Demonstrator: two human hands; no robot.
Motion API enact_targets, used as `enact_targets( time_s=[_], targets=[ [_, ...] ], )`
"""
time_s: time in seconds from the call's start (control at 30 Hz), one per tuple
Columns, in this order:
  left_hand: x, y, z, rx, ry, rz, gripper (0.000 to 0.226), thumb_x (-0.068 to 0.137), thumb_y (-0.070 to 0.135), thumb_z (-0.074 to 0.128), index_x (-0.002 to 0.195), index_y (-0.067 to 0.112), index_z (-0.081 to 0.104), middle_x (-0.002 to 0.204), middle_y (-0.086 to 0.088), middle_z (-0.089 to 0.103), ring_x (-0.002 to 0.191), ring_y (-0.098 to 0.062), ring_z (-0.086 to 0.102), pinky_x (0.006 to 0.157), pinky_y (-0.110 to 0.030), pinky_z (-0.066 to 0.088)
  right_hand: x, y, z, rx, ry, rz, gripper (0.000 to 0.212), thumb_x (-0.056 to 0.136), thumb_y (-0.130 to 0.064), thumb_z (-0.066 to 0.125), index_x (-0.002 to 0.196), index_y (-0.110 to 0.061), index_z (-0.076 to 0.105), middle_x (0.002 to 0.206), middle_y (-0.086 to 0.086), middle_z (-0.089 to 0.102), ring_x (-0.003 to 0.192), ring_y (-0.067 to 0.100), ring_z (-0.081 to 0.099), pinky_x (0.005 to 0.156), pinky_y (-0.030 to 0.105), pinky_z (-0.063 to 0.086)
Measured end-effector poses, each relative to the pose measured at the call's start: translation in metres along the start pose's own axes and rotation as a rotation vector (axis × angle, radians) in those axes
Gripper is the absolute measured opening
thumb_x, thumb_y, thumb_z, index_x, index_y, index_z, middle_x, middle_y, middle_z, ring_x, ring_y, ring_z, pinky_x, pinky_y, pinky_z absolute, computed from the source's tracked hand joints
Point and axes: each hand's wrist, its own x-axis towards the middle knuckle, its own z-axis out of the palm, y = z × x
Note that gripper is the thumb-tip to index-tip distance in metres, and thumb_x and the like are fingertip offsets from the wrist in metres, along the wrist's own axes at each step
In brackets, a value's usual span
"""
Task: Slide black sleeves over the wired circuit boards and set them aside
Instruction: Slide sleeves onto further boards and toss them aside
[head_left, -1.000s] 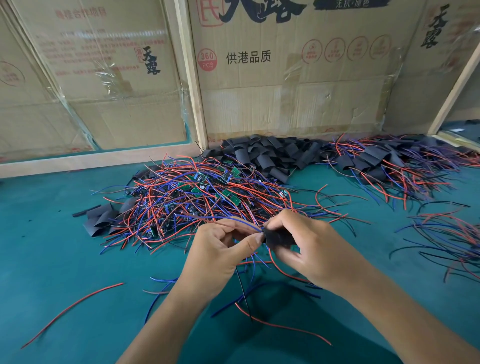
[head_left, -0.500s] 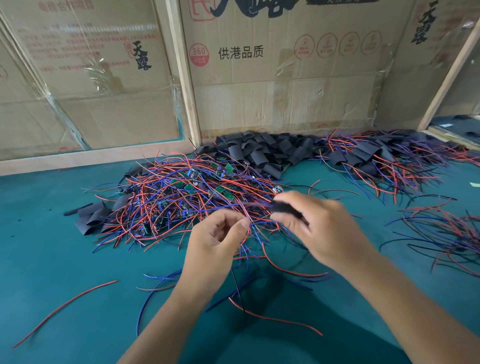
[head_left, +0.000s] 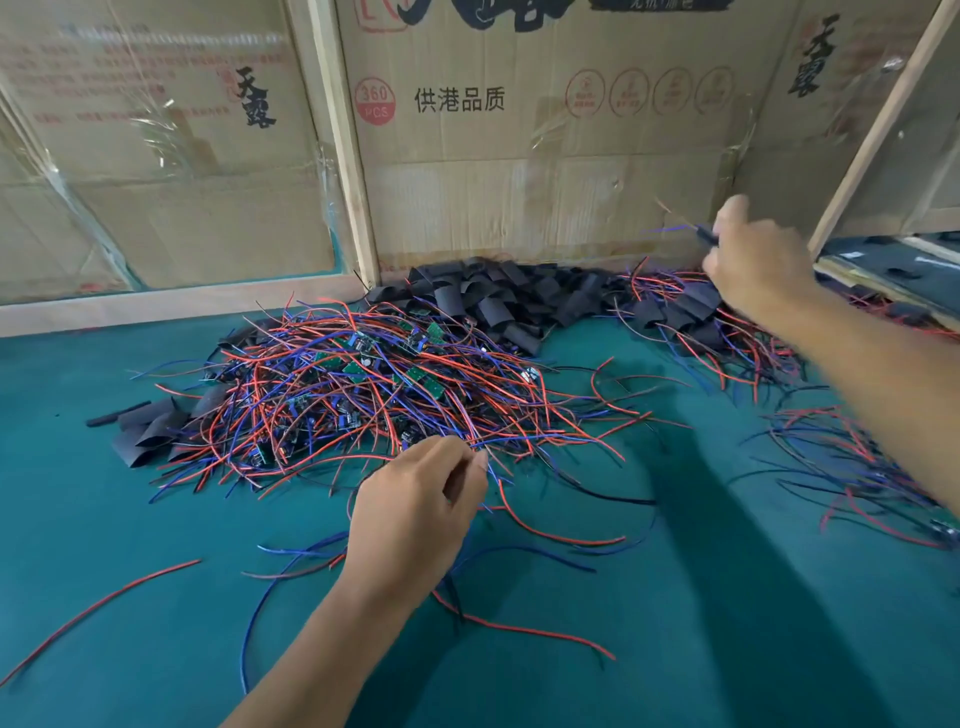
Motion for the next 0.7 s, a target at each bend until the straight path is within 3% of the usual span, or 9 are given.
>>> enact_targets(
  time_s=[0.07, 0.13, 0.2, 0.27, 0.3, 0.37, 0.47, 0.53, 0.7],
  targets=[
    [0.0, -0.003, 0.004, 0.069, -0.005, 0.039, 0.03, 0.095, 0.034, 0.055, 0.071, 0.016, 0.059, 0.065, 0.005, 0.055, 0.057, -0.018, 0.05, 0.051, -0.035, 0.044, 0.013, -0.002, 0.01, -0.096, -0.125, 0.111, 0.039, 0.092, -0.016, 0.061, 0.123, 0.001, 0.044, 0.11, 0.035, 0.063, 0.103, 0.051, 0.061, 0.087, 0.053, 0.049],
    [0.002, -0.007, 0.006, 0.11, -0.004, 0.045, 0.033, 0.096, 0.035, 0.054, 0.07, 0.015, 0.058, 0.063, 0.004, 0.054, 0.056, -0.023, 0.051, 0.048, -0.036, 0.044, 0.015, -0.02, 0.017, -0.136, -0.183, 0.147, 0.028, 0.091, -0.021, 0.06, 0.111, -0.001, 0.059, 0.111, 0.028, 0.065, 0.107, 0.044, 0.062, 0.098, 0.055, 0.045],
    [0.004, -0.008, 0.007, 0.109, -0.003, 0.045, 0.038, 0.097, 0.038, 0.051, 0.067, 0.015, 0.052, 0.059, 0.006, 0.045, 0.053, -0.024, 0.046, 0.046, -0.032, 0.038, 0.009, -0.05, 0.022, -0.093, -0.214, 0.013, 0.025, 0.091, -0.027, 0.055, 0.093, -0.006, 0.067, 0.1, 0.023, 0.069, 0.097, 0.037, 0.067, 0.089, 0.044, 0.049],
    [0.004, -0.007, 0.007, 0.102, -0.01, 0.074, 0.042, 0.098, 0.044, 0.045, 0.065, 0.02, 0.042, 0.058, 0.006, 0.035, 0.052, -0.022, 0.039, 0.047, -0.031, 0.031, -0.003, -0.084, 0.03, 0.039, -0.371, -0.17, 0.029, 0.092, -0.029, 0.054, 0.078, -0.006, 0.065, 0.09, 0.023, 0.069, 0.087, 0.037, 0.067, 0.072, 0.036, 0.05],
    [0.003, -0.007, 0.006, 0.101, -0.019, 0.091, 0.043, 0.099, 0.046, 0.041, 0.064, 0.021, 0.038, 0.058, 0.006, 0.032, 0.051, -0.022, 0.037, 0.047, -0.031, 0.028, -0.01, -0.099, 0.036, 0.108, -0.458, -0.244, 0.032, 0.094, -0.029, 0.056, 0.078, -0.003, 0.065, 0.088, 0.023, 0.069, 0.085, 0.037, 0.067, 0.07, 0.037, 0.05],
    [0.003, -0.008, 0.006, 0.093, -0.029, 0.11, 0.046, 0.1, 0.046, 0.039, 0.063, 0.019, 0.035, 0.057, 0.005, 0.032, 0.051, -0.022, 0.035, 0.045, -0.033, 0.028, -0.021, -0.121, 0.053, 0.225, -0.548, -0.287, 0.032, 0.095, -0.03, 0.06, 0.098, 0.002, 0.064, 0.1, 0.024, 0.07, 0.092, 0.037, 0.066, 0.078, 0.042, 0.051],
    [0.002, -0.009, 0.006, 0.096, -0.028, 0.118, 0.048, 0.101, 0.045, 0.04, 0.062, 0.017, 0.035, 0.056, 0.003, 0.032, 0.05, -0.022, 0.035, 0.044, -0.036, 0.031, -0.03, -0.143, 0.073, 0.288, -0.577, -0.189, 0.05, 0.093, -0.038, 0.067, 0.123, -0.004, 0.048, 0.122, 0.02, 0.061, 0.109, 0.037, 0.06, 0.085, 0.04, 0.049],
    [0.002, -0.01, 0.007, 0.101, -0.02, 0.121, 0.047, 0.101, 0.044, 0.041, 0.062, 0.018, 0.033, 0.056, 0.004, 0.03, 0.05, -0.022, 0.034, 0.043, -0.035, 0.031, -0.032, -0.151, 0.082, 0.237, -0.564, -0.188, 0.053, 0.094, -0.04, 0.066, 0.131, -0.008, 0.048, 0.128, 0.019, 0.059, 0.113, 0.038, 0.059, 0.085, 0.038, 0.047],
    [0.002, -0.012, 0.011, 0.11, -0.046, 0.146, 0.045, 0.1, 0.041, 0.044, 0.062, 0.019, 0.033, 0.055, 0.004, 0.032, 0.05, -0.021, 0.033, 0.045, -0.033, 0.029, -0.047, -0.169, 0.086, 0.119, -0.37, -0.199, 0.031, 0.093, -0.026, 0.063, 0.116, -0.009, 0.051, 0.114, 0.02, 0.066, 0.101, 0.041, 0.064, 0.069, 0.037, 0.039]
  ],
)
